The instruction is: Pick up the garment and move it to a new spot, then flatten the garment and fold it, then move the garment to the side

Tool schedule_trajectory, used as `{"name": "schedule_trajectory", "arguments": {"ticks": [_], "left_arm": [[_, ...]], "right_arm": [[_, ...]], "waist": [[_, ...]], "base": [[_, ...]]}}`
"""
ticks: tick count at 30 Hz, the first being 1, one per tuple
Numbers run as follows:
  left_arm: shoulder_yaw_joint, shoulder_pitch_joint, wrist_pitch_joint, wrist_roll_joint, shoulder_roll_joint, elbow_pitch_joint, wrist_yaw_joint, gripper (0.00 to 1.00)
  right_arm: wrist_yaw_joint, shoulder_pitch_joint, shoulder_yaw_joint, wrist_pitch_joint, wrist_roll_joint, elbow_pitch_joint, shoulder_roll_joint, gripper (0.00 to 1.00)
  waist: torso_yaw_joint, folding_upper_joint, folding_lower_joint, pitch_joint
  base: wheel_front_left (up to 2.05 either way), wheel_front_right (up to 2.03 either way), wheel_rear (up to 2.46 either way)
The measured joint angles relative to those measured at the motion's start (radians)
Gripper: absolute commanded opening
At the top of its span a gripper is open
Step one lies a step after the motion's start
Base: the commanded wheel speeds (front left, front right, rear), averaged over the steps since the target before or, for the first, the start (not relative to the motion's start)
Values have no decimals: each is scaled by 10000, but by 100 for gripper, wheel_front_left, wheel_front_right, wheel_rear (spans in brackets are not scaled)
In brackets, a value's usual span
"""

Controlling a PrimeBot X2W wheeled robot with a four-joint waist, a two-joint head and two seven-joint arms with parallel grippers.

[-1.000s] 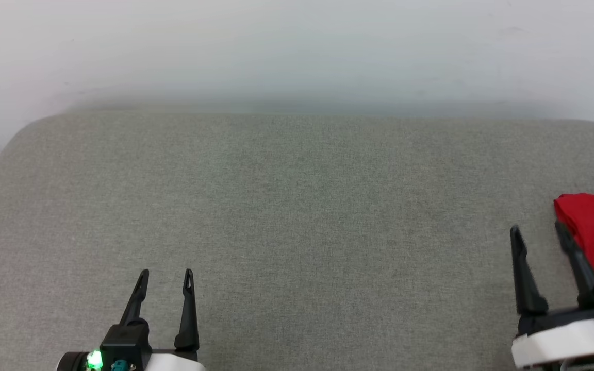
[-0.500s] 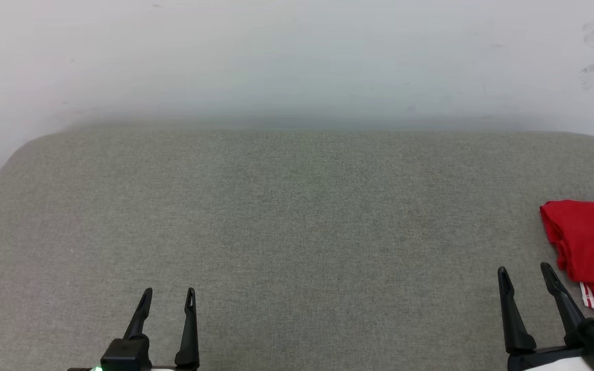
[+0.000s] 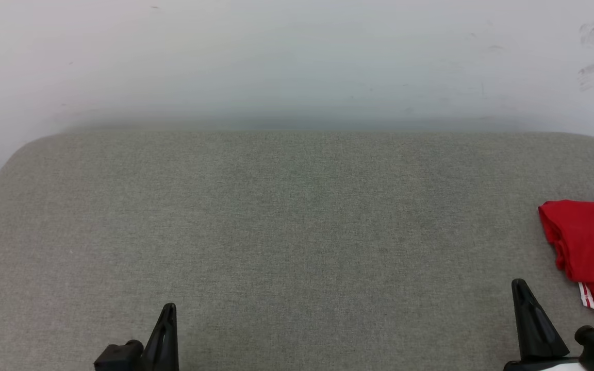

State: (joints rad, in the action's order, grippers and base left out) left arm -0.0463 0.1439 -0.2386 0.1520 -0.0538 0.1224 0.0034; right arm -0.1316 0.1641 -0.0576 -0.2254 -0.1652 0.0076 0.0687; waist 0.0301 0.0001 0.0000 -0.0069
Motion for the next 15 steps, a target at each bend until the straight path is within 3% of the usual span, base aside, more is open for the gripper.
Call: {"name": "schedule_trajectory", "arguments": {"ticks": [15], "left_arm": [[291, -407, 690, 2907, -2, 259, -265, 0]], "right_arm": [[0, -455, 48, 531, -3024, 485, 40, 0]], "waist": [[-39, 0, 0, 13]], "base": [[0, 0, 0]]}}
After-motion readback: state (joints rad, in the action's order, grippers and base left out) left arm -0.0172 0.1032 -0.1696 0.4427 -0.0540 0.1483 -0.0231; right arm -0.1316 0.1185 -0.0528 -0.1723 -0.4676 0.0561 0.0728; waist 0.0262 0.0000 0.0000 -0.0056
